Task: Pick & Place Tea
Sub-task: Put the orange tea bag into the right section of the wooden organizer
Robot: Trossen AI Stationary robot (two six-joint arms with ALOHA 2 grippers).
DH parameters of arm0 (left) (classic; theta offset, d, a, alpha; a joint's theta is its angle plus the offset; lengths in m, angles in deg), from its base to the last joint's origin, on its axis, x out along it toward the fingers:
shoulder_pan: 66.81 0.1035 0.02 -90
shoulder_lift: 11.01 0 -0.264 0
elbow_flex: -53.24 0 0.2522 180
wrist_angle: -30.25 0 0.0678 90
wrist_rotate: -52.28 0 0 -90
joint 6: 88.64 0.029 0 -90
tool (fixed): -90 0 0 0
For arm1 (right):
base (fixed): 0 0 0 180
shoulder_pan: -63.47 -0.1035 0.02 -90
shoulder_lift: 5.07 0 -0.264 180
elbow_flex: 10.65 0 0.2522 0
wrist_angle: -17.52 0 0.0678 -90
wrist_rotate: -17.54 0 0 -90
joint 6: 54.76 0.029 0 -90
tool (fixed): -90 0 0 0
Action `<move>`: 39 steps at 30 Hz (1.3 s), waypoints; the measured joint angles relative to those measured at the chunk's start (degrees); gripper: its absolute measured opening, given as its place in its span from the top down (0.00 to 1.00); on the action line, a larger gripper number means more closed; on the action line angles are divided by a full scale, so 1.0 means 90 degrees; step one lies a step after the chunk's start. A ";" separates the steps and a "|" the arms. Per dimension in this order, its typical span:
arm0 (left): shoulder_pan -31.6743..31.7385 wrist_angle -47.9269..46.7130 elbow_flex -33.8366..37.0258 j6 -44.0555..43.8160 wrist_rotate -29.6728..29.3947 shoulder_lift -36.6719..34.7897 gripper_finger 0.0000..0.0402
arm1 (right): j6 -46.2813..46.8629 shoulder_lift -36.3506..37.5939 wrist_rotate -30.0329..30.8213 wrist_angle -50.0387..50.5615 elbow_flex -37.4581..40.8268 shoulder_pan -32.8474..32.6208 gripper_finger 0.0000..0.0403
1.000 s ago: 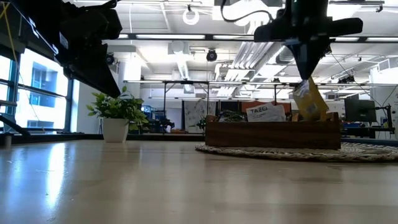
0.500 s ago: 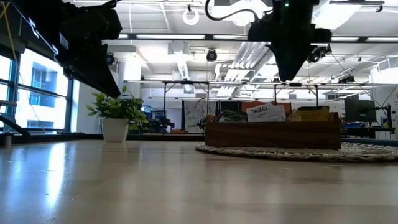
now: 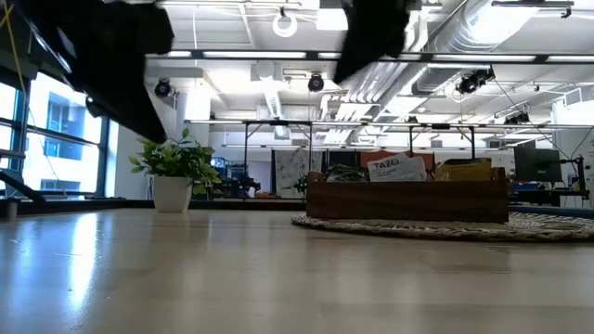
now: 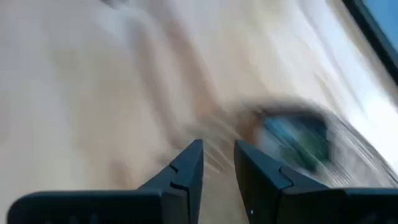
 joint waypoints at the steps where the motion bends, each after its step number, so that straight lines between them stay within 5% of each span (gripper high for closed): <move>1: -0.0126 0.0051 0.0000 -0.0034 0.0078 -0.0100 0.89 | -0.0268 -0.0053 -0.0100 -0.0526 0.0000 -0.0119 0.78; 11: -0.2231 0.0088 -0.0005 -0.0235 0.0804 -0.0423 0.89 | -0.1544 -0.1110 -0.0563 -0.3978 -0.0005 -0.1030 0.78; 19: -0.3256 0.0912 -0.0007 -0.0547 0.1001 0.0587 0.89 | -0.1498 -0.2307 -0.1520 -0.6604 -0.0005 -0.1135 0.78; 25: -0.3148 0.2453 -0.0007 0.0192 0.1818 0.1841 0.89 | -0.1815 -0.2959 -0.1820 -0.8569 -0.0005 -0.1412 0.78; 28: -0.3124 0.3334 -0.0008 0.0758 0.2402 0.2327 0.89 | -0.1762 -0.3129 -0.1321 -0.8822 -0.0005 -0.1624 0.78; 32: -0.2994 0.3425 -0.0011 0.0585 0.2717 0.2645 0.89 | -0.1708 -0.3170 -0.0602 -0.8625 -0.0002 -0.1810 0.78; 39: -0.2206 0.3235 -0.0045 0.0819 0.2594 0.2847 0.89 | -0.2165 -0.3173 -0.0530 -0.8522 0.0000 -0.1808 0.78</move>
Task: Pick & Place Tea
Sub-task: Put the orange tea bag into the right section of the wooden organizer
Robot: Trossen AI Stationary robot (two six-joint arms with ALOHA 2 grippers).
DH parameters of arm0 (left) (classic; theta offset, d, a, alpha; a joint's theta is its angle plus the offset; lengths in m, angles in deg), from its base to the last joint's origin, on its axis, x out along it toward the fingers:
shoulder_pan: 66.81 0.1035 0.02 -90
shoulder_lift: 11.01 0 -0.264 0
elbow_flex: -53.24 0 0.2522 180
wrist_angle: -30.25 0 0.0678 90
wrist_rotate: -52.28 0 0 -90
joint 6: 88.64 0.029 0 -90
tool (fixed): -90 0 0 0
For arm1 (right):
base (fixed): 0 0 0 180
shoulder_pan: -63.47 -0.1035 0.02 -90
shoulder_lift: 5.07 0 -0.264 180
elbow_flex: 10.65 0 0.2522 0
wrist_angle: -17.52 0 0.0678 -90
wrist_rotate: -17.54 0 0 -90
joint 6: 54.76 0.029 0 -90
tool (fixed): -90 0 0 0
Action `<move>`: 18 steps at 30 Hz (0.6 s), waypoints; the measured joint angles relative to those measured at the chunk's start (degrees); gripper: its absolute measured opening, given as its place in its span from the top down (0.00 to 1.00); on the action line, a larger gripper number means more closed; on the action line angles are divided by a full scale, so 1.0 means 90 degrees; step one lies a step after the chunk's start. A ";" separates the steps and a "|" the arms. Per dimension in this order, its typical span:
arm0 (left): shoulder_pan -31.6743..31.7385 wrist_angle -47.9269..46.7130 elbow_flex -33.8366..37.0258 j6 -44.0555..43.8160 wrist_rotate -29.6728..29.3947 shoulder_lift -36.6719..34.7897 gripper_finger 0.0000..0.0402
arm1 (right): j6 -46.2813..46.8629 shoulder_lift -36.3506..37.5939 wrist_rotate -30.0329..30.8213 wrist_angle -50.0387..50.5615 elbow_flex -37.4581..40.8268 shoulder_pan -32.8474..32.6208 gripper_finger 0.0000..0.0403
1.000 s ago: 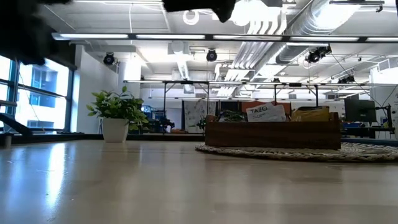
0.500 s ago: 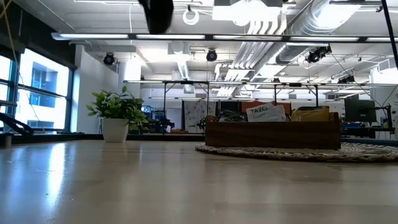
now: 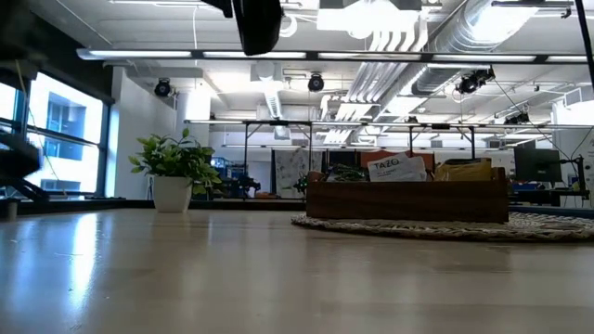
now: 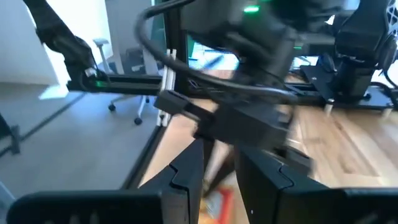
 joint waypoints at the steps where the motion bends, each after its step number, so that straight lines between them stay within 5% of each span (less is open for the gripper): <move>1: 0.0182 -0.0052 0.0003 0.0093 -0.0112 0.0000 0.89 | -0.0103 0.0000 -0.0001 0.0036 0.0000 0.0022 0.78; 7: 0.1200 -0.0156 0.0027 0.0035 -0.1017 -0.0080 0.89 | -0.0279 0.0000 0.0170 0.0452 0.0000 0.0188 0.78; 13: 0.1718 -0.0245 0.0037 -0.0210 -0.1566 -0.0156 0.89 | 0.0652 0.0000 0.1181 0.1861 0.0000 0.0199 0.77; 18: 0.1607 -0.0436 0.0066 -0.0219 -0.1931 -0.0539 0.89 | 0.2113 0.0000 0.1262 0.2958 0.0000 0.0154 0.77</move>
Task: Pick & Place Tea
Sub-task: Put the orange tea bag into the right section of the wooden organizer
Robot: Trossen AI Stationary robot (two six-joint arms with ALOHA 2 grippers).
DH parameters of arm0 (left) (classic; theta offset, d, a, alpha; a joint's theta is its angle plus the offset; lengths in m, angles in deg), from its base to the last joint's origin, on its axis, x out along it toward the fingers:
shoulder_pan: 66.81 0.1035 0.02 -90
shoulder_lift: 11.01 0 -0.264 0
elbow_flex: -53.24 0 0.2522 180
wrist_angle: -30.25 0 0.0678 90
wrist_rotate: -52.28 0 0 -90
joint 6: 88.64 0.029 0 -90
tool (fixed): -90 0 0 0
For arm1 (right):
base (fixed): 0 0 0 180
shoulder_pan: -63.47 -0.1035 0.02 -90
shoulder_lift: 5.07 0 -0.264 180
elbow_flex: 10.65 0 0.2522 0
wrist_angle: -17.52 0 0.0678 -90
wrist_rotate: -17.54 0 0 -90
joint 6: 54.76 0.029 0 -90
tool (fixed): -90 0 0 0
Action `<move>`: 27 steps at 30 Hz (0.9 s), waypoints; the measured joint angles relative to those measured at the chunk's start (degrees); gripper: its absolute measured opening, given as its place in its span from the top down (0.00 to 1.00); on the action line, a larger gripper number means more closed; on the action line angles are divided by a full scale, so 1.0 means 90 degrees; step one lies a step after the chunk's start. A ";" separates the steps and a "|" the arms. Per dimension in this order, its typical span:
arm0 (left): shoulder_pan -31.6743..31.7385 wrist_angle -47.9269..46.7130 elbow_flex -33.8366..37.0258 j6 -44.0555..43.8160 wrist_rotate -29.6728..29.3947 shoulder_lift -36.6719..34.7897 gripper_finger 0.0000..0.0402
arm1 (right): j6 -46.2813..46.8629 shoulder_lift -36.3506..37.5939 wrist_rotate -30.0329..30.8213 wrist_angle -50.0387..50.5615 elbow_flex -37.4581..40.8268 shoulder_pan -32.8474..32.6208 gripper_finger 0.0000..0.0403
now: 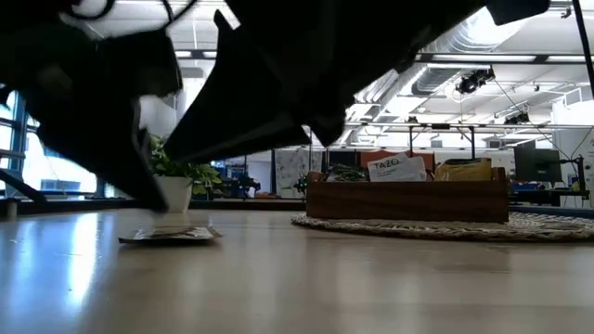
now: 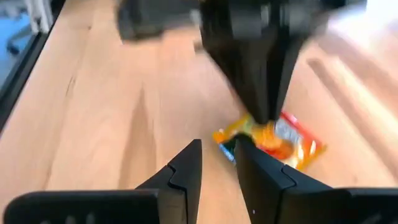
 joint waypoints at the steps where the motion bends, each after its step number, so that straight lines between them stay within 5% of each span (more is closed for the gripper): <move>1: -0.0038 -0.0058 0.0000 0.0002 -0.0132 -0.0142 0.89 | 0.0341 0.0000 0.0049 0.0061 0.0000 0.0002 0.77; 5: -0.0025 -0.0384 -0.0017 0.0017 -0.0612 -0.0448 0.89 | 0.1267 0.0000 0.0304 0.0125 0.0000 0.0160 0.77; 10: 0.0135 -0.0955 -0.0030 -0.0310 -0.0584 -0.0629 0.89 | 0.1795 -0.0155 -0.0673 0.0017 -0.0002 0.0460 0.77; 20: 0.0497 -0.1052 -0.0027 -0.0490 -0.0193 -0.0130 0.89 | 0.1774 -0.0585 -0.0706 0.0173 -0.0024 0.0591 0.77; 27: 0.0202 -0.0855 -0.0034 -0.1015 -0.0050 0.0209 0.89 | 0.0822 -0.0561 -0.0684 0.0416 -0.0022 0.0588 0.77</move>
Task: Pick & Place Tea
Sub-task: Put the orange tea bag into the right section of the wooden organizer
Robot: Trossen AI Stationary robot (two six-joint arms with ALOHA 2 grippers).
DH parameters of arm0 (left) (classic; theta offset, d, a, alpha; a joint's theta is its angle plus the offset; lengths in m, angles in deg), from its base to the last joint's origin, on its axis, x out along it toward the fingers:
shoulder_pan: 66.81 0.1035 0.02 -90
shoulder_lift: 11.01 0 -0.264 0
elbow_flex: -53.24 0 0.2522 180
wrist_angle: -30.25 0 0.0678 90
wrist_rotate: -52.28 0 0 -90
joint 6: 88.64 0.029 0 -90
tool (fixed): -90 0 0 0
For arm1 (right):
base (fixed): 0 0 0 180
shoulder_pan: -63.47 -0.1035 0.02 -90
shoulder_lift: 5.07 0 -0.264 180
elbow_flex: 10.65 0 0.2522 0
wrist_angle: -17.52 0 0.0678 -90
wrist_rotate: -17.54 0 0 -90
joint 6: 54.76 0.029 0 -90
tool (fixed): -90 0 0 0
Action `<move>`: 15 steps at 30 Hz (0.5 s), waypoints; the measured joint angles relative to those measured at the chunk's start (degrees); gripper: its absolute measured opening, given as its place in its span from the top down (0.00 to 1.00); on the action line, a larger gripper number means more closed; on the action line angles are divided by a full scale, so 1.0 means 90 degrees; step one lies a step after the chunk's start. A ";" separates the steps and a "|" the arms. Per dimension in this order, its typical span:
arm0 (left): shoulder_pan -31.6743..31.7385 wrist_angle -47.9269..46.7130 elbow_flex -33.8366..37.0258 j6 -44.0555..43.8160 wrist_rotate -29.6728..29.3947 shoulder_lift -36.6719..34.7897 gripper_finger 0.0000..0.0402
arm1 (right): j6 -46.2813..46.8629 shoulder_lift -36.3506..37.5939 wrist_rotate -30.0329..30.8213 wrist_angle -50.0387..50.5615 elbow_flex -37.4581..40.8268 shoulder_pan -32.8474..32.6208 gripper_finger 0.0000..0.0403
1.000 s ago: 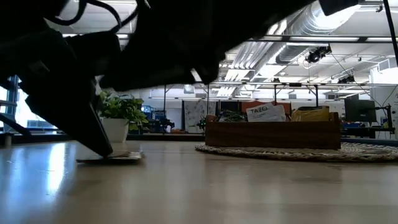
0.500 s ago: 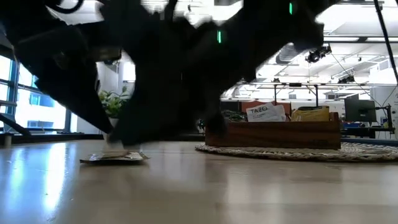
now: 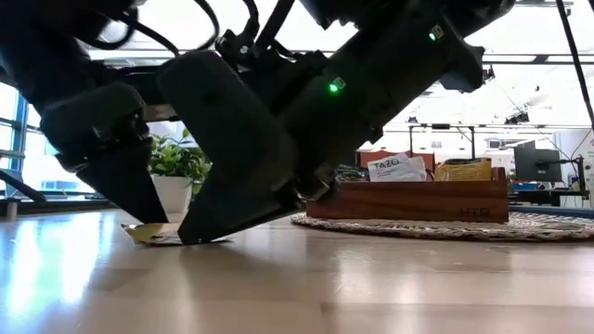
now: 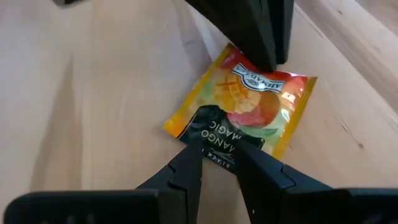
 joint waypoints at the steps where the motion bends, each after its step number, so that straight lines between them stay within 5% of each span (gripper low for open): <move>1: -0.0093 0.0020 0.0000 -0.0121 -0.0021 0.0002 0.89 | -0.0129 0.0002 0.0048 0.0046 0.0000 0.0004 0.77; 15: -0.0922 0.0454 0.0007 -0.1011 0.0338 -0.0031 0.89 | -0.0653 0.0971 0.0010 0.1981 0.0027 -0.0178 0.77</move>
